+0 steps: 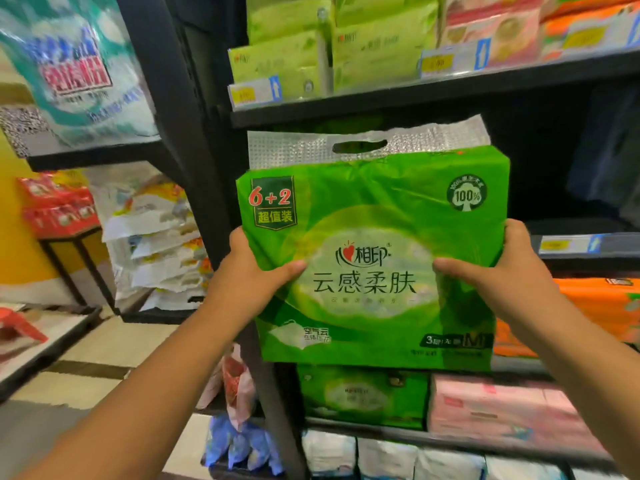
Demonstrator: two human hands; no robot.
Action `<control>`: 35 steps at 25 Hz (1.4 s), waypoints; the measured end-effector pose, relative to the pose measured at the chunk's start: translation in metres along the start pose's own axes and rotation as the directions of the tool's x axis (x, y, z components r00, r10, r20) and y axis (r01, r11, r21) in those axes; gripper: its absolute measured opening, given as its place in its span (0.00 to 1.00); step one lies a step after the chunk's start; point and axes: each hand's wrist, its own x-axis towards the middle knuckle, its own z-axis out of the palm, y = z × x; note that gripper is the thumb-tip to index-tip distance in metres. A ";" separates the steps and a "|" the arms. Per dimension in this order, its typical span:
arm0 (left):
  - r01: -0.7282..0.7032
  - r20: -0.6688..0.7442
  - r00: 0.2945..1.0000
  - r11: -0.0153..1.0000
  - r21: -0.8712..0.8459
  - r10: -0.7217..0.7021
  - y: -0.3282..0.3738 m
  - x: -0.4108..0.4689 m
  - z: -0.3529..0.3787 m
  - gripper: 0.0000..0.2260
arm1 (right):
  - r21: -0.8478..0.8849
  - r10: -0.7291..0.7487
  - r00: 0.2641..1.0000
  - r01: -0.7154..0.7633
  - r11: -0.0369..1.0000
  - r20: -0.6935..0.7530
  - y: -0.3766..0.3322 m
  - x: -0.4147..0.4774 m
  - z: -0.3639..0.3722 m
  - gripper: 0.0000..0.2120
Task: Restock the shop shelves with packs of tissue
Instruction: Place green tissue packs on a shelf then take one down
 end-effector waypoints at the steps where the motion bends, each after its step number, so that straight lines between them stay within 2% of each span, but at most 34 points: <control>1: -0.010 -0.012 1.000 1.000 -0.008 0.010 0.004 0.006 -0.001 0.38 | -0.024 -0.027 1.000 0.027 0.999 -0.003 -0.006 0.006 0.000 0.35; 7: -0.071 -0.184 0.982 0.992 -0.101 0.052 0.024 0.042 0.003 0.39 | -0.072 -0.277 0.961 0.276 0.959 -0.013 -0.030 0.048 0.003 0.40; 10: -0.082 -0.236 0.971 0.987 -0.138 0.047 0.033 0.060 0.015 0.38 | -0.091 -0.342 0.939 0.339 0.936 -0.022 -0.029 0.081 0.009 0.42; 14: -0.076 -0.300 0.953 0.993 -0.091 0.045 0.033 0.084 0.037 0.38 | -0.091 -0.426 0.905 0.422 0.902 -0.021 -0.017 0.121 0.016 0.43; 16: -0.080 -0.326 0.944 0.993 -0.085 0.048 0.028 0.096 0.050 0.39 | -0.071 -0.425 0.905 0.423 0.904 -0.015 -0.007 0.137 0.022 0.42; 21: 0.014 -0.350 0.935 0.991 -0.130 -0.059 0.010 0.123 0.075 0.44 | -0.076 -0.424 0.905 0.421 0.904 -0.037 0.016 0.167 0.043 0.42; 26: 0.041 -0.336 0.937 0.983 -0.178 -0.100 -0.022 0.167 0.085 0.46 | -0.070 -0.344 0.935 0.339 0.938 -0.089 0.032 0.196 0.081 0.43; 29: 0.103 -0.292 0.945 0.982 -0.158 -0.147 -0.048 0.194 0.095 0.48 | -0.084 -0.270 0.961 0.265 0.961 -0.066 0.042 0.211 0.110 0.45; 33: 0.101 -0.286 0.951 0.993 -0.056 -0.112 -0.078 0.228 0.100 0.43 | -0.169 -0.269 0.962 0.260 0.951 -0.035 0.048 0.237 0.138 0.36; 35: 0.052 -0.270 0.961 0.997 -0.050 -0.064 -0.079 0.247 0.100 0.42 | -0.247 -0.210 0.975 0.185 0.951 -0.075 0.044 0.251 0.148 0.30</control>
